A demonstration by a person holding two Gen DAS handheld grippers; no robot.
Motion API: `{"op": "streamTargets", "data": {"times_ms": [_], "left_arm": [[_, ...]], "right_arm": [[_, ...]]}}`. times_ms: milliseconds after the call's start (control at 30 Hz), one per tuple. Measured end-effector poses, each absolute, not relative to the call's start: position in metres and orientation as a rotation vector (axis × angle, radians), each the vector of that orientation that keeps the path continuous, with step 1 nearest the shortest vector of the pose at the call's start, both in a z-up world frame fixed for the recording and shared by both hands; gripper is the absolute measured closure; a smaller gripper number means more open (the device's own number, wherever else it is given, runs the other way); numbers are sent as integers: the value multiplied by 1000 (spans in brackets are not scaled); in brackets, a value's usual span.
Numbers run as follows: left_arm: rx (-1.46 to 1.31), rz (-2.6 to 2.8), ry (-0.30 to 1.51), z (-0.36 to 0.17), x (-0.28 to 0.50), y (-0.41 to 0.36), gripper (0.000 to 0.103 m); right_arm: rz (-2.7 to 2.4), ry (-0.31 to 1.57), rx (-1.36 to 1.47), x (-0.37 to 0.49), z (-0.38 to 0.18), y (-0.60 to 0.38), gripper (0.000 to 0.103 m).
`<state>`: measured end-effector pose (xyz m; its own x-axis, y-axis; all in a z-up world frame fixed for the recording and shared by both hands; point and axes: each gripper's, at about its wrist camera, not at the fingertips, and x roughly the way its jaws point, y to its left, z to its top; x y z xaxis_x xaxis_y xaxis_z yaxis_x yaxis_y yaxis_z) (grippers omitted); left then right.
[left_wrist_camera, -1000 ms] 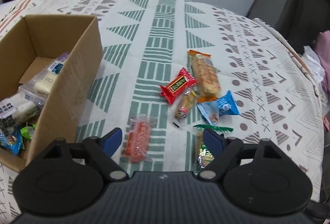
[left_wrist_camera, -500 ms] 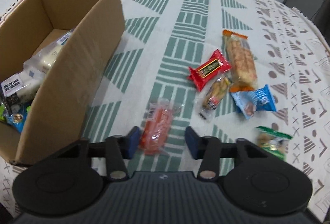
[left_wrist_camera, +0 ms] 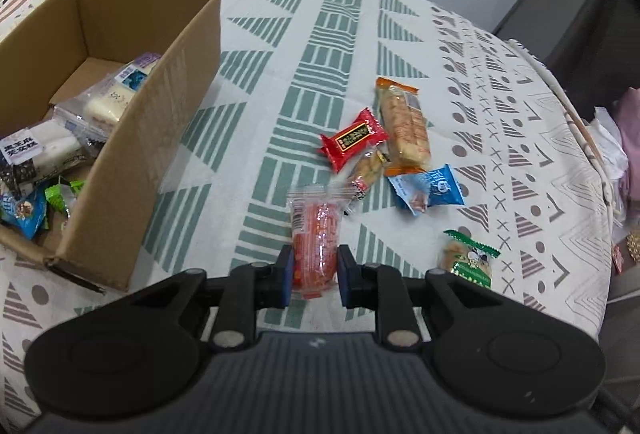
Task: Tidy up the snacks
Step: 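Carry the sausage pack and green bun over the box and release them inside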
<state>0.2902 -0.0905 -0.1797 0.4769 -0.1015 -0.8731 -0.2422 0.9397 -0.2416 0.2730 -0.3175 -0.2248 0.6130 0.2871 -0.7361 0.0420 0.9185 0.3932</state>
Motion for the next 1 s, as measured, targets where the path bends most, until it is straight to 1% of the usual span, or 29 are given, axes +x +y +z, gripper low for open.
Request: {"op": "streamTargets", "data": {"times_ms": [100,333,367,400,433,667,1000], "left_arm": [[-378,71,1097,-183,291,-90,82],[-380,37,1073,-184,284,-84,82],[-377,34,1069,-184,284,-83,82],[-371,28,1068,-184,285,-82,82],[-366,25,1071,-183,285,-82,82],[-354,-26,1017,-167,284,-82,82],[-381,-35,944,-138,277,-67,82]], "right_arm": [[140,914,367,281,-228,-309,28],[130,932,312,294,-233,-291,29],[137,939,301,295,-235,-287,32],[140,954,283,296,-237,-283,45],[144,972,267,297,-240,-279,53],[166,952,240,281,-227,-276,55],[138,877,281,261,-185,-285,54]]}}
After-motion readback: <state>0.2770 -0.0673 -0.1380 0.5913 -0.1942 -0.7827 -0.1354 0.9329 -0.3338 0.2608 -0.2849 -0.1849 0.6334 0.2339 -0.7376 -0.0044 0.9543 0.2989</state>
